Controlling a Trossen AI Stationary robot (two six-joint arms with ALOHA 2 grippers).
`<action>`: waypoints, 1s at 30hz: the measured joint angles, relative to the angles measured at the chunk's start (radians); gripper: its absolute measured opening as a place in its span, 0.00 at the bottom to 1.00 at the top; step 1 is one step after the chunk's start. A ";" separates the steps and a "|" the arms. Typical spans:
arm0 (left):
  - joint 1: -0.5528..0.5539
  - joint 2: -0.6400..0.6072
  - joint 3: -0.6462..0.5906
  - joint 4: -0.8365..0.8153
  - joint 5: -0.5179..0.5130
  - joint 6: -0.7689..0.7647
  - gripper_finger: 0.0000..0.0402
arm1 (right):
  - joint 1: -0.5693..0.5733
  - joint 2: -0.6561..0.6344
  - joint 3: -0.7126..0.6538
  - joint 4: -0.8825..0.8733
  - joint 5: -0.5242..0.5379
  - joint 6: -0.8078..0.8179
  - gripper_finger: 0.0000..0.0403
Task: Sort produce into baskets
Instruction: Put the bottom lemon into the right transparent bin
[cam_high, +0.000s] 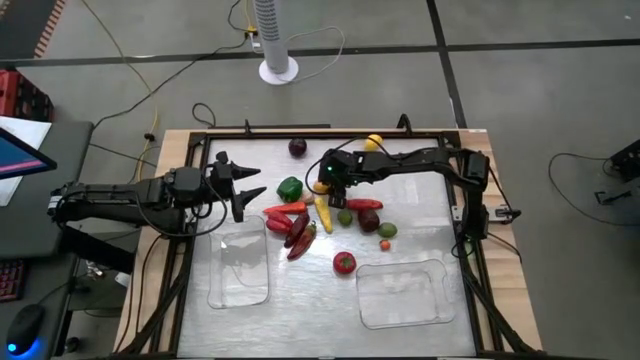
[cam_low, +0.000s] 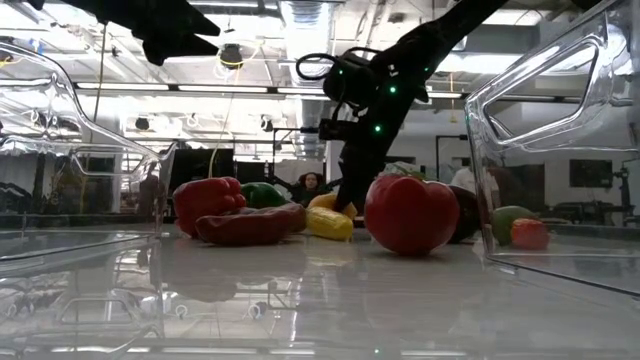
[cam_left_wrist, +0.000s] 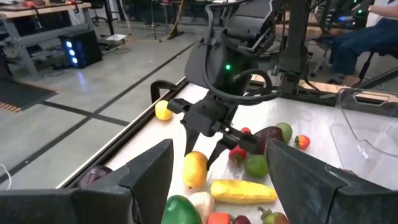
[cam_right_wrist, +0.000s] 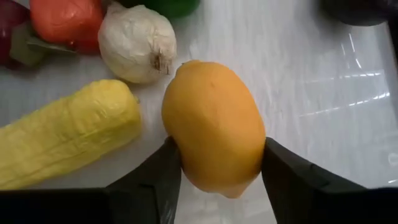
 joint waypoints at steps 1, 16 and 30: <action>0.000 0.000 0.000 0.001 0.000 0.000 0.60 | 0.003 0.000 0.000 0.001 0.001 0.000 0.53; 0.000 0.000 0.000 -0.015 -0.021 0.019 0.60 | 0.281 -0.143 0.176 -0.392 0.225 0.075 0.56; 0.000 0.001 0.000 -0.027 -0.028 -0.079 0.60 | 0.664 -0.390 0.161 -0.811 0.002 0.746 0.57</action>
